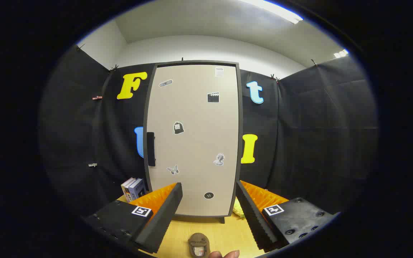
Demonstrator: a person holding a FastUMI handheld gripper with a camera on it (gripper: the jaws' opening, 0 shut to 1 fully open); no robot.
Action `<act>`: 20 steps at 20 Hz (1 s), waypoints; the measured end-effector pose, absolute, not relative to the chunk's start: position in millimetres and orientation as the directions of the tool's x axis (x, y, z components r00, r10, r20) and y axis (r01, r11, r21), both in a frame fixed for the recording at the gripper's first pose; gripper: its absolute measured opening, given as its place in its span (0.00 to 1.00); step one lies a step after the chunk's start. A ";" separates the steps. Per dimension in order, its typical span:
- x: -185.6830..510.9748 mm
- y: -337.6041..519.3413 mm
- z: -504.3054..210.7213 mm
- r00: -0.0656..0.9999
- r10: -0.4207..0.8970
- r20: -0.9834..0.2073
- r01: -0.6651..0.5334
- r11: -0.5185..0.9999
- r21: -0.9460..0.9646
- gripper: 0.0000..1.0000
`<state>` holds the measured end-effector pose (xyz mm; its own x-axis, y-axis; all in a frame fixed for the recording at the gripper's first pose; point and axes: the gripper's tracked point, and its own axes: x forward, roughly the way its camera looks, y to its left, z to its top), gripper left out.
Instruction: Open the shoe cabinet door, grab the shoes and put them into the shoe cabinet, then close the shoe cabinet door.
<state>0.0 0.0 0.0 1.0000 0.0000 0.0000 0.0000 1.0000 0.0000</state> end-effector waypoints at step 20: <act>-0.5 5.6 4.0 1.000 0.007 0.001 -0.007 1.000 0.016 0.97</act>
